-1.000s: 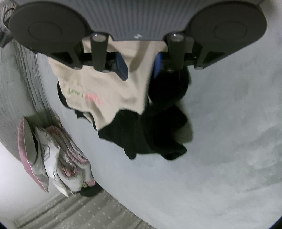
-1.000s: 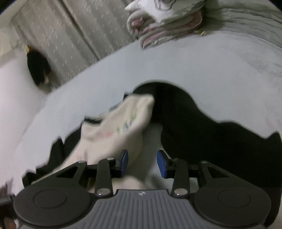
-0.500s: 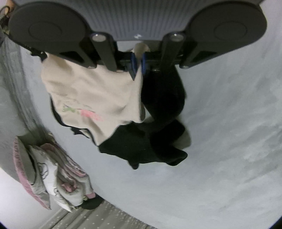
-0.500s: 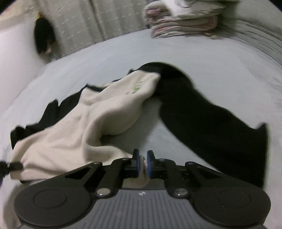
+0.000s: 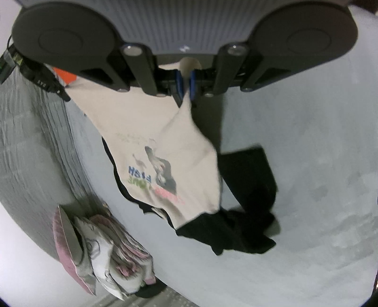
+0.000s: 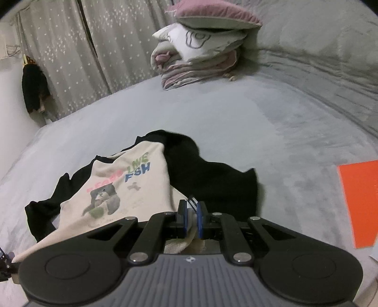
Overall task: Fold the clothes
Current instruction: 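Open both grippers and release the sweatshirt onto the bed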
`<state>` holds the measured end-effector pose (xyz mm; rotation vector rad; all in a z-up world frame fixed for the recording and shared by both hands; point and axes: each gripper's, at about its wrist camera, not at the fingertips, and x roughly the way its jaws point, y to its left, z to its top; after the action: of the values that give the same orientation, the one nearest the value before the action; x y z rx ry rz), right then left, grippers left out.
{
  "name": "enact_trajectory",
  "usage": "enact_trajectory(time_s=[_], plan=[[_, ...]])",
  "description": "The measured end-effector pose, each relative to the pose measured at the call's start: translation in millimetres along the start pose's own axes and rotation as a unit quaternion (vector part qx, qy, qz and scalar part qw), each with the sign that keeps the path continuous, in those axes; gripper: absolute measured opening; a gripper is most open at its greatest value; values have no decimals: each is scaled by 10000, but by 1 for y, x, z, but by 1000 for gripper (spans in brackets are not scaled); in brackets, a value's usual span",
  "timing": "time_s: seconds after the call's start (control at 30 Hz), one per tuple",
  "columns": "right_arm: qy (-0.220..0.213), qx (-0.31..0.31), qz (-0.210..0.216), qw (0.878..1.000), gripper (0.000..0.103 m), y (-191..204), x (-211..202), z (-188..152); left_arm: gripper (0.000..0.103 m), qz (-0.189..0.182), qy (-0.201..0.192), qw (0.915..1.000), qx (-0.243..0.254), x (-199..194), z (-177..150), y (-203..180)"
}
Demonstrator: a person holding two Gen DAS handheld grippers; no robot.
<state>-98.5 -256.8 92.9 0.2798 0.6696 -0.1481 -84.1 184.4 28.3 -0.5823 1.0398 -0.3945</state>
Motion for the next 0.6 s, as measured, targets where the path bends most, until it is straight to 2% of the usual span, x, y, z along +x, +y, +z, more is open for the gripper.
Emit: enact_trajectory(time_s=[0.1,0.23,0.43,0.5,0.6], plan=[[-4,-81,-51,10000,10,-2,-9,-8,6,122,104,9996,211,-1,-13,-7],[198,-222,-168,9994,10,-6,-4,-19,6,412,309,9974,506,6,-27,-9],[651,-265,-252,9972,11,-14,16,-33,8,671,626,9942,553,25,-39,5],[736,-295,-249,9965,11,-14,21,-33,10,667,626,9945,519,24,-38,8],[725,-232,-276,9967,13,-19,23,-29,29,635,554,9955,426,19,-32,13]])
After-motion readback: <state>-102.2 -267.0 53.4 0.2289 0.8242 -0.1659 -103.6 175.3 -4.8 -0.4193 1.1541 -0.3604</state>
